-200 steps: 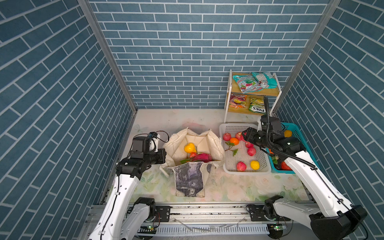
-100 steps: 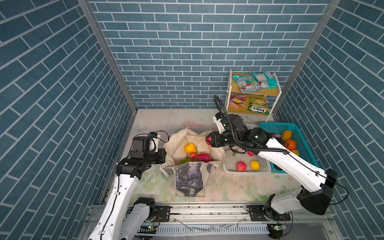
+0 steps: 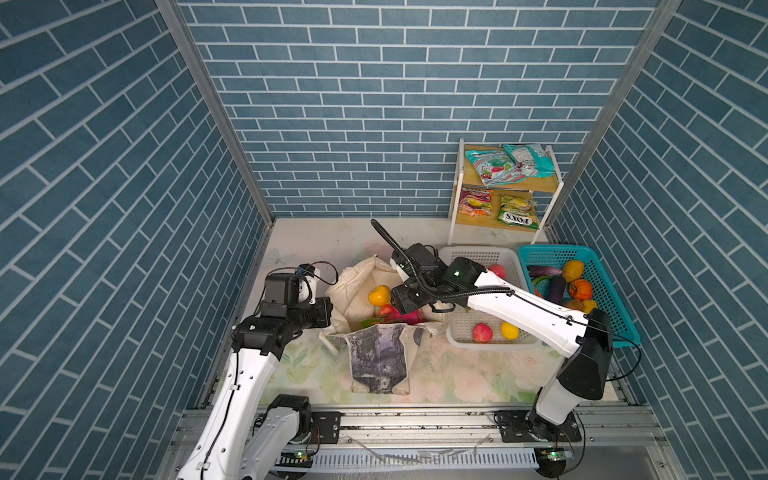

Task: Place the food into the grocery bag and tie it
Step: 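Lift the red apple and carry it into the tote bag with the right gripper, then open the right gripper to drop the apple beside the dragon fruit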

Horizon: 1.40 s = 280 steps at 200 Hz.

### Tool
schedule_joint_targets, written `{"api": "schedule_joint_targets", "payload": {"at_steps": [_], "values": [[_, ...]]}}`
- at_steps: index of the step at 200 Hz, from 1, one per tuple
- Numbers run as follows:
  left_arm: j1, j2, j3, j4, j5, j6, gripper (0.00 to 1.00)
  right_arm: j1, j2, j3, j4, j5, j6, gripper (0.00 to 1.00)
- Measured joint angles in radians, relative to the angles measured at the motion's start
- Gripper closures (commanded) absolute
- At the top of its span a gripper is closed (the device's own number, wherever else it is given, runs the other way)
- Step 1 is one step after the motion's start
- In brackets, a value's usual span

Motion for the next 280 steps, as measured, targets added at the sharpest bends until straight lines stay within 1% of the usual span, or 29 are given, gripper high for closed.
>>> {"api": "schedule_joint_targets", "payload": {"at_steps": [70,85,103,159,166,171,174,243,264,280], "values": [[0.000,-0.001,-0.005,0.003,0.000,0.000,1.00,0.000,0.042,-0.019,-0.001,0.013,-0.025,0.49],[0.000,-0.001,-0.005,0.003,0.000,0.000,1.00,0.000,0.057,-0.026,-0.003,0.016,-0.029,0.47],[0.000,-0.001,-0.005,0.004,0.000,0.000,1.00,0.000,0.069,-0.034,-0.002,0.022,-0.036,0.43],[0.000,-0.001,-0.007,0.008,0.004,0.000,1.00,0.001,0.080,-0.037,-0.005,0.047,-0.056,0.21],[0.000,-0.001,-0.007,0.009,0.004,0.000,1.00,0.001,0.080,-0.037,-0.007,0.053,-0.058,0.15],[0.000,-0.001,-0.007,0.010,0.004,0.000,1.00,0.001,0.080,-0.037,-0.009,0.056,-0.060,0.04],[0.000,-0.001,-0.008,0.010,0.004,0.000,1.00,0.001,0.080,-0.037,-0.010,0.058,-0.057,0.01],[0.000,-0.001,-0.008,0.014,0.004,0.000,1.00,0.001,0.051,-0.023,-0.035,0.083,-0.066,0.01],[0.000,-0.001,-0.008,0.015,0.004,0.000,1.00,0.000,0.004,-0.006,-0.037,0.103,-0.066,0.01],[0.000,-0.001,-0.008,0.015,0.004,0.000,1.00,0.000,-0.061,0.004,-0.036,0.134,-0.070,0.01]]}}
